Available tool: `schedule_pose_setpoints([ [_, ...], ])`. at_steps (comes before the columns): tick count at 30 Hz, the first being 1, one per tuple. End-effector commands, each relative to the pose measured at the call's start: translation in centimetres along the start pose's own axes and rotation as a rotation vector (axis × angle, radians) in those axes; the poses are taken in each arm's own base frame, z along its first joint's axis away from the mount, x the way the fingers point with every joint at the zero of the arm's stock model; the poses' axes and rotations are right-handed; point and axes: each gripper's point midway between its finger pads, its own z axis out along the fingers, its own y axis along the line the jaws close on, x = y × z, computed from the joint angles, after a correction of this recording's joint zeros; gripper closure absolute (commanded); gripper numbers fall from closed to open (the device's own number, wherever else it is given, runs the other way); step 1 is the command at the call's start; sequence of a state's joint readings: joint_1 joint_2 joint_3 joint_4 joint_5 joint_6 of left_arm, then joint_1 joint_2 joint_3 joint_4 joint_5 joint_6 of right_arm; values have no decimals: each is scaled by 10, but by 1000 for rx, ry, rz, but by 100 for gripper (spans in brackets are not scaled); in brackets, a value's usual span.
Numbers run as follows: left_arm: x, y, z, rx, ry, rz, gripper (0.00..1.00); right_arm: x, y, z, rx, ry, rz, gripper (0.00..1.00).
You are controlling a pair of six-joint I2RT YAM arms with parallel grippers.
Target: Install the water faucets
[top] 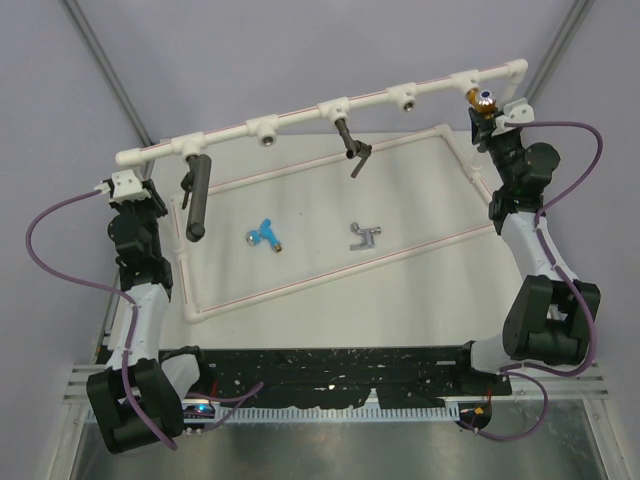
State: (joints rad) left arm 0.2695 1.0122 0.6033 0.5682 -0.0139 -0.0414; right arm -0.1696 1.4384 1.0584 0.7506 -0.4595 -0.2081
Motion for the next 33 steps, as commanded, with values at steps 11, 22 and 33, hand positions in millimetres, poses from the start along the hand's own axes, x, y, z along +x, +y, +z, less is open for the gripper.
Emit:
schedule_pose_setpoints([
  [11, 8, -1, -3, 6, 18, -9, 100, -12, -16, 8, -113, -42, -434, 95],
  [22, 7, 0, -6, 1, 15, -7, 100, -7, -23, 2, -206, 2, -1080, 95],
  [33, 5, 1, -7, -8, 9, -9, 100, -12, -30, 13, -280, 13, -1368, 95],
])
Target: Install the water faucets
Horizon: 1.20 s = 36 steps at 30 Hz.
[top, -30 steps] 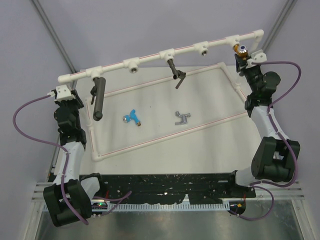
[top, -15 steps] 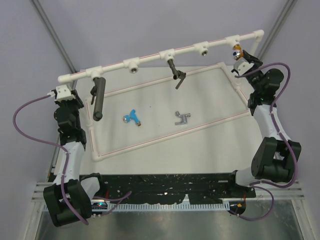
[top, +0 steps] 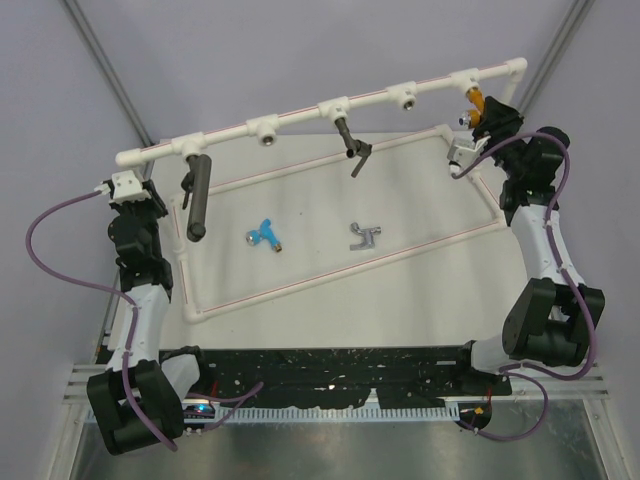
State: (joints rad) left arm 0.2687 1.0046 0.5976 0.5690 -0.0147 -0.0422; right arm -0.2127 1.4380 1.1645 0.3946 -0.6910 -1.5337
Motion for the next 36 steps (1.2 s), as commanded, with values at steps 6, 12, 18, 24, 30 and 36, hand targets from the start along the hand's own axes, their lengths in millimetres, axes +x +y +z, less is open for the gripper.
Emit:
schedule_pose_setpoints([
  [6, 5, -1, -5, -11, 21, -12, 100, 13, -16, 9, 32, 42, -206, 95],
  [12, 5, -3, -6, -7, 19, -11, 100, 10, -8, 4, -16, 88, -256, 95],
  [18, 3, -2, -6, -10, 15, -2, 100, 5, -5, 5, 21, 66, -153, 95],
  [24, 4, -3, -7, -8, 15, -2, 100, 1, -5, 13, 94, 18, -3, 95],
  [30, 4, -3, -7, -8, 15, -2, 100, 1, 3, 15, 148, 0, 173, 95],
  [36, 5, -4, -7, -4, 16, -2, 100, -6, 4, 21, 236, -43, 406, 95],
])
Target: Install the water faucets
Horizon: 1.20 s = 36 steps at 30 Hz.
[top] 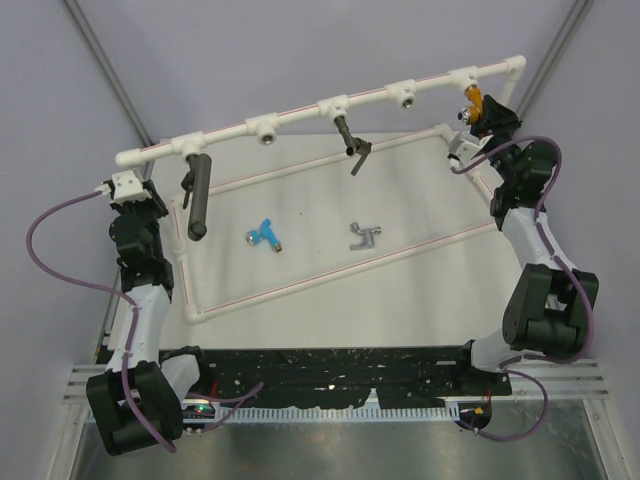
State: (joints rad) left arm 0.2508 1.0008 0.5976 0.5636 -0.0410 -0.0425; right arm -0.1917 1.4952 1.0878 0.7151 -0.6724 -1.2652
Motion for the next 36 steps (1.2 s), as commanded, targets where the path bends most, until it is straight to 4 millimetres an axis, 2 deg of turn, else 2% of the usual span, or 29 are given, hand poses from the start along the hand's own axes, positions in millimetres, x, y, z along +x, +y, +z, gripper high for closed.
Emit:
schedule_pose_setpoints([
  [1, 5, -2, -6, 5, 13, 1, 100, -3, 8, 13, 102, -10, 312, 95],
  [10, 6, -1, -6, 2, 15, 6, 100, -7, 16, 21, 186, -15, 607, 95],
  [19, 6, -3, -6, 8, 15, 5, 100, -6, 21, 19, 260, -1, 803, 95],
  [24, 6, -5, -6, 14, 15, 3, 100, -12, 17, 20, 315, -31, 908, 95],
  [26, 6, -6, -6, 17, 13, 2, 100, -7, 10, 17, 386, -20, 975, 95],
  [36, 6, -9, -6, 25, 16, -2, 100, -27, -2, 23, 457, -110, 1218, 95],
])
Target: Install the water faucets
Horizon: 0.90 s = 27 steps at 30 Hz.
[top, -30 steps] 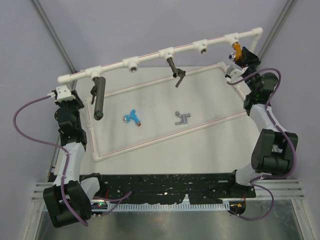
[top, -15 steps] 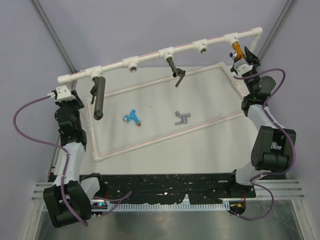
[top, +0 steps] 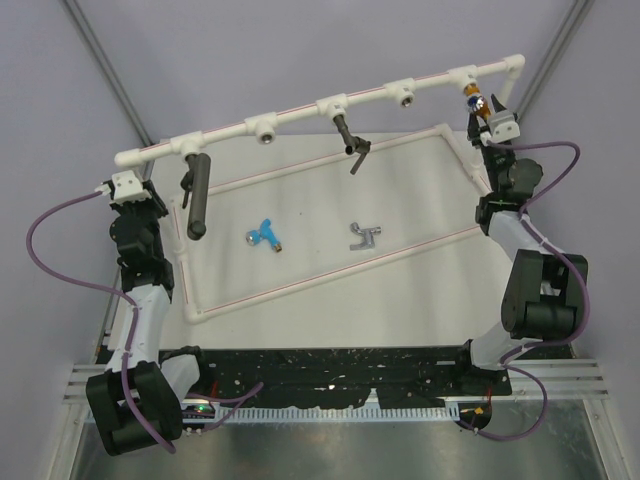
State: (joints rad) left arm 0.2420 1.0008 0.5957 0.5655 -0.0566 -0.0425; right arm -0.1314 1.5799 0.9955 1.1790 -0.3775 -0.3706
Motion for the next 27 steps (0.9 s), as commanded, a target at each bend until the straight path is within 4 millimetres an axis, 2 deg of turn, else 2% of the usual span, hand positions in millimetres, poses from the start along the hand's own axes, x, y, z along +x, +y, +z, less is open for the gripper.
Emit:
schedule_pose_setpoints([
  [1, 7, -9, -6, 32, 18, -1, 100, -19, 26, 17, 79, -51, 512, 95],
  [6, 5, -9, -6, 32, 15, -1, 100, -15, 35, 14, 91, -53, 611, 95],
  [17, 5, -11, -7, 31, 12, -4, 100, -6, 34, 5, 234, -33, 765, 95],
  [20, 4, -11, -7, 31, 10, -6, 100, 0, 35, 2, 273, -25, 866, 95],
  [22, 3, -10, -7, 28, 7, -8, 100, -3, 44, 3, 301, -27, 932, 95],
  [27, 2, -11, -8, 28, 6, -8, 100, 8, 39, -2, 416, 4, 1095, 95],
])
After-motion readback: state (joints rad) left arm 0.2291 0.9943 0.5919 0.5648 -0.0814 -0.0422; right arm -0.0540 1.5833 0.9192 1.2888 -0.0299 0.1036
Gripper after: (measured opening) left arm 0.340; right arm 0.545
